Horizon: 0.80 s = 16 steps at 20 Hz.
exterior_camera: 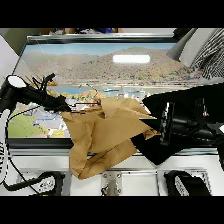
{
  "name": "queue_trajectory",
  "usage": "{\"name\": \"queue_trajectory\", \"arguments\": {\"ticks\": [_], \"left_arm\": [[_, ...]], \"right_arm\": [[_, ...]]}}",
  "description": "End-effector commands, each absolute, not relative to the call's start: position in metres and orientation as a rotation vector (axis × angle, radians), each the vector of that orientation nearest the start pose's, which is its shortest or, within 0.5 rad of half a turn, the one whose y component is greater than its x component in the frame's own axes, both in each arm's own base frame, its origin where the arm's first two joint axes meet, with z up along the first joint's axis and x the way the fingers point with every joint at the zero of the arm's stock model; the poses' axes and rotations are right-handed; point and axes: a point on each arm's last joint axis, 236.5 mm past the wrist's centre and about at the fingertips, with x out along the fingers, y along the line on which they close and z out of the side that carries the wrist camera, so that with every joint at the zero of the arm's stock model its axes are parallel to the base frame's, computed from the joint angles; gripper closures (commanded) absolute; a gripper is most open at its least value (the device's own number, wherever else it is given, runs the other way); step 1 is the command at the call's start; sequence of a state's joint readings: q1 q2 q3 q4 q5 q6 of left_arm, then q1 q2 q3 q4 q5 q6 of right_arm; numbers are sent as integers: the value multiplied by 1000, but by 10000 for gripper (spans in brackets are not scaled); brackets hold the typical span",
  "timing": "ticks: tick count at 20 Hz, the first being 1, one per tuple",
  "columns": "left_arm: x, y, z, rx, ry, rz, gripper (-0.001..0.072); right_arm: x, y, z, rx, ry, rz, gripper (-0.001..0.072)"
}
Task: Fold the clothes and pants, and hang the long-sleeved shirts on hangers.
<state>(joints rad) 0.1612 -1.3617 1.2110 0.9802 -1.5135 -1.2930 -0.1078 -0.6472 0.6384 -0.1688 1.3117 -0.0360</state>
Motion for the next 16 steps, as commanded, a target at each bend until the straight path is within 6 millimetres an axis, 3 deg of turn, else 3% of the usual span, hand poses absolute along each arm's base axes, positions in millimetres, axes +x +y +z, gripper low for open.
{"name": "queue_trajectory", "arguments": {"ticks": [1,5,9,12,16], "left_arm": [[336,-74,35,-385,1445,-491,695],[330,-56,44,-287,1416,-427,695],[342,-49,60,-244,1352,-399,695],[365,-36,79,-184,1306,-370,694],[385,-41,90,-156,1289,-395,694]], "right_arm": [[244,195,185,-171,130,1162,701],[243,188,164,-193,232,1149,701],[209,199,162,-168,268,1297,701],[196,203,169,-163,255,1329,701],[185,208,190,-130,195,1335,700]]}}
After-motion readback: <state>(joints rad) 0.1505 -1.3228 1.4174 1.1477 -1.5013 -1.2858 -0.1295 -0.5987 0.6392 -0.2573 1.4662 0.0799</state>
